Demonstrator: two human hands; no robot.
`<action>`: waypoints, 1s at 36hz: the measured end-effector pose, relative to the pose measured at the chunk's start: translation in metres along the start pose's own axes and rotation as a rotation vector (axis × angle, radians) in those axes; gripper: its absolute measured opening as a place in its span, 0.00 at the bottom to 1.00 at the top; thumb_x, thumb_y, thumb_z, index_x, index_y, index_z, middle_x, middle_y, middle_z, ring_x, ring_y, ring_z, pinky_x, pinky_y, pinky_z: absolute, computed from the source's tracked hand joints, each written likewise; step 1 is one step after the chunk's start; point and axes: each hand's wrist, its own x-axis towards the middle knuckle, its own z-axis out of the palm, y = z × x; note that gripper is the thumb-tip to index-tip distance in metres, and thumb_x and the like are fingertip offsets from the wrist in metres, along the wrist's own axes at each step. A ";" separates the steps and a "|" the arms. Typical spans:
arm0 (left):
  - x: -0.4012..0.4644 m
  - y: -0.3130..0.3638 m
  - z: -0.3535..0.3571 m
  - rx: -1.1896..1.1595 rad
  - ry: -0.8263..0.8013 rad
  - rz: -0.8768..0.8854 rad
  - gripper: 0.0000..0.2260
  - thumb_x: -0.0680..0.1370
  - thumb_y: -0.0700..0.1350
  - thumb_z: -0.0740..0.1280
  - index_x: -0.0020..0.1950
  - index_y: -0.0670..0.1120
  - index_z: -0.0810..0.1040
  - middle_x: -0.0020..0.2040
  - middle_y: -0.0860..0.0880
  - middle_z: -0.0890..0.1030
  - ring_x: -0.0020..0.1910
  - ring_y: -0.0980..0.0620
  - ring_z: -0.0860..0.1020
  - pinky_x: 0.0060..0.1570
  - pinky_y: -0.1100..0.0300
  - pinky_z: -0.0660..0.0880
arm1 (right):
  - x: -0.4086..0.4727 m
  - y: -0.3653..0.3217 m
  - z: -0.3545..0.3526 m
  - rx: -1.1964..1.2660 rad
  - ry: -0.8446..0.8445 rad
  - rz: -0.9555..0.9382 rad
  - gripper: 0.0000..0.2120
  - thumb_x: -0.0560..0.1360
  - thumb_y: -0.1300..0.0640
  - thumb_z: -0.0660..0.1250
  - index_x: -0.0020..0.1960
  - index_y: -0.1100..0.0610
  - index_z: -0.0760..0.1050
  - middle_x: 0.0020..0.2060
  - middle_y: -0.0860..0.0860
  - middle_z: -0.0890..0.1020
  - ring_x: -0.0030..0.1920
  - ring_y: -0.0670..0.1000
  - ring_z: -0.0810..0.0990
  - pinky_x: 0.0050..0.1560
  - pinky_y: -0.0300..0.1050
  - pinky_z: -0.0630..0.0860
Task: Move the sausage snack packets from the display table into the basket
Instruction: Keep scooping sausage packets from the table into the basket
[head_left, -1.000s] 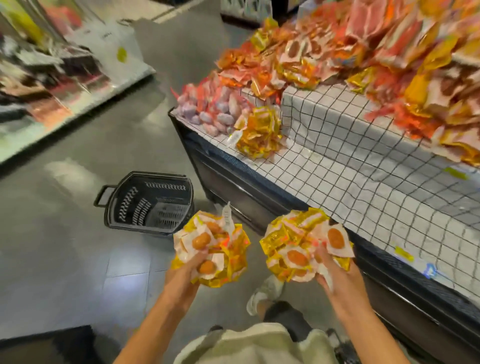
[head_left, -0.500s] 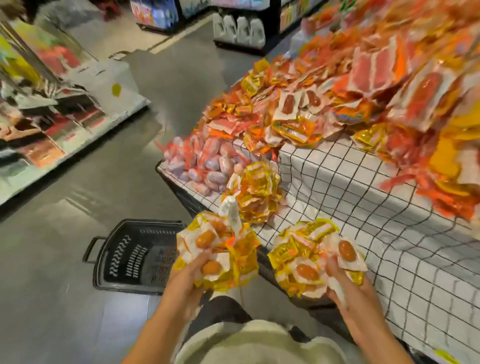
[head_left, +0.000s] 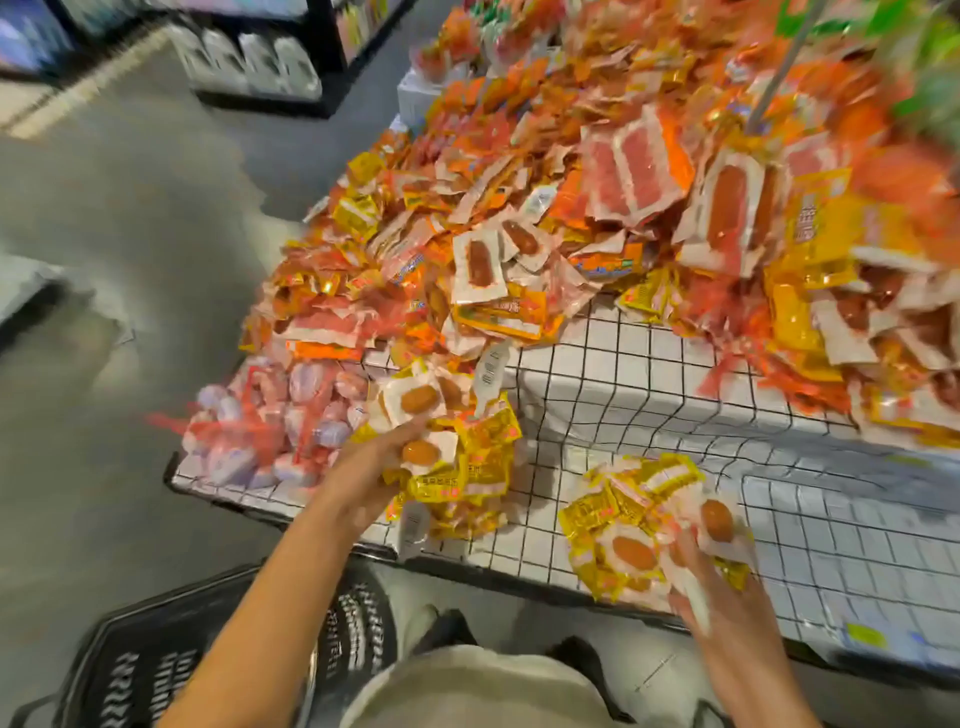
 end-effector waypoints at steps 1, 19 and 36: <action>0.007 0.002 -0.002 0.066 0.020 0.011 0.15 0.67 0.48 0.78 0.50 0.44 0.85 0.40 0.47 0.83 0.36 0.52 0.80 0.30 0.63 0.73 | -0.002 0.003 0.005 -0.006 0.012 -0.010 0.13 0.68 0.46 0.76 0.49 0.29 0.81 0.51 0.43 0.87 0.51 0.44 0.87 0.48 0.49 0.78; 0.008 -0.036 -0.043 1.034 0.265 0.847 0.24 0.79 0.52 0.68 0.74 0.52 0.69 0.78 0.51 0.61 0.79 0.46 0.55 0.74 0.47 0.56 | 0.004 0.030 0.057 -0.006 0.171 -0.033 0.23 0.69 0.50 0.78 0.63 0.48 0.80 0.53 0.48 0.87 0.53 0.50 0.87 0.42 0.46 0.84; 0.055 -0.063 0.002 1.133 0.087 0.811 0.29 0.79 0.63 0.59 0.77 0.51 0.68 0.83 0.45 0.47 0.82 0.42 0.46 0.74 0.33 0.55 | 0.076 0.055 0.055 -0.585 -0.051 -0.145 0.11 0.77 0.50 0.73 0.59 0.48 0.81 0.49 0.44 0.87 0.56 0.50 0.84 0.48 0.33 0.78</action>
